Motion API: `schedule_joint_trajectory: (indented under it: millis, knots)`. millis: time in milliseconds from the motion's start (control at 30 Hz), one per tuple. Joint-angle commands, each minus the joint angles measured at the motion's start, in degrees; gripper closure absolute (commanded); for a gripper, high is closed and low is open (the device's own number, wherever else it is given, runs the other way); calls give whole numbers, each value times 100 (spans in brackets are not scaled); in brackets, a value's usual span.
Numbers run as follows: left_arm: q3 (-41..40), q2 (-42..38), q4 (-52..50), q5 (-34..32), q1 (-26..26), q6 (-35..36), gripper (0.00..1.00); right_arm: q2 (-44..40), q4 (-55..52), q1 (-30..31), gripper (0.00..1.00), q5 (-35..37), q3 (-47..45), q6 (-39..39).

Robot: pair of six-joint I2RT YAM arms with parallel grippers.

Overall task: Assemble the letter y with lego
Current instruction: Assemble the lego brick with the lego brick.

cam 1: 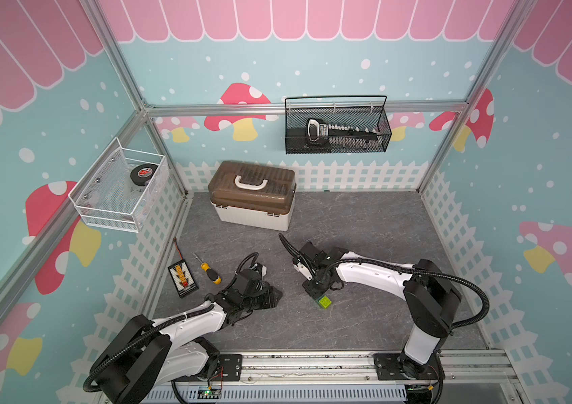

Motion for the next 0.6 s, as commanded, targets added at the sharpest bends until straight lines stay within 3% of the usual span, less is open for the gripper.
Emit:
schedule_joint_trajectory:
  millis: [0, 567]
  knots:
    - [-25, -31, -99, -40, 11, -30, 43, 264, -43, 50, 82, -89, -83, -131]
    - [-42, 22, -51, -57, 11, -63, 44, 10, -102, -127, 83, -189, -287, -108]
